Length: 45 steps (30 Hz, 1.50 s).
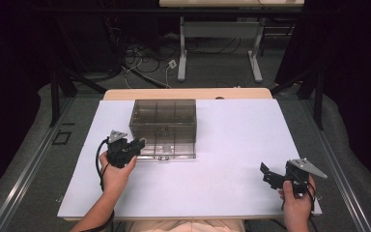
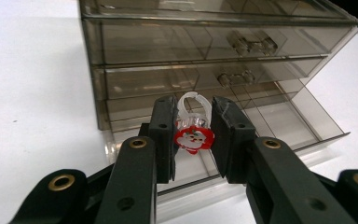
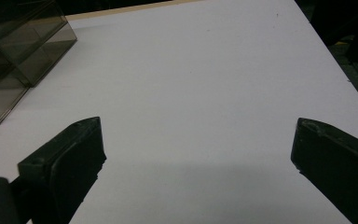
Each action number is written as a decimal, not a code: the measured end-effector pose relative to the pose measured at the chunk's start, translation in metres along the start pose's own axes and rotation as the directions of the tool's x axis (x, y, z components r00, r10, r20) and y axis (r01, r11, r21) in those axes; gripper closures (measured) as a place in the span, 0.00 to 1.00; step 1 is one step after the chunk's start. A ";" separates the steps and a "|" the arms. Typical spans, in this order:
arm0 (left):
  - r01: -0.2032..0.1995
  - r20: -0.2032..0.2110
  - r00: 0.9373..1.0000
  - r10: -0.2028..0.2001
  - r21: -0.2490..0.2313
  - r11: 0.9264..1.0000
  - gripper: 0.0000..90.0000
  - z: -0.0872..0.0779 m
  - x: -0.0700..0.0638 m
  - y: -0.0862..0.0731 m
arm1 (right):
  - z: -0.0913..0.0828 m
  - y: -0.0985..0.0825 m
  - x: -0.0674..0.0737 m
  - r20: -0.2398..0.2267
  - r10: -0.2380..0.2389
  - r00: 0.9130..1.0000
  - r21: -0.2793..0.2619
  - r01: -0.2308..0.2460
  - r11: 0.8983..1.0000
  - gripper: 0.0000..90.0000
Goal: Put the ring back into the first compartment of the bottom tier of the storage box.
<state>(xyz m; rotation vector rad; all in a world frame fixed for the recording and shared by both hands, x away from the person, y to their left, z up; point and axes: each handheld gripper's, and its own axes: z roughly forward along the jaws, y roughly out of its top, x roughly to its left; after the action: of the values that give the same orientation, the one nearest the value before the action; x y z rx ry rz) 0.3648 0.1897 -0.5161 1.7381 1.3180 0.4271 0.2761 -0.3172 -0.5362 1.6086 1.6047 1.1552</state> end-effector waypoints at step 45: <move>0.008 -0.023 1.000 -0.006 0.068 0.998 0.76 0.024 0.007 -0.018 | 0.000 -0.002 0.002 0.008 0.007 1.000 0.010 -0.007 1.000 0.03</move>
<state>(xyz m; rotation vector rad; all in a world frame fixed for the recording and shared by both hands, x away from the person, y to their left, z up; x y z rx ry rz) 0.3739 0.1861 -0.5448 1.7886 1.3688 0.4038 0.2751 -0.3153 -0.5379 1.6248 1.6036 1.1445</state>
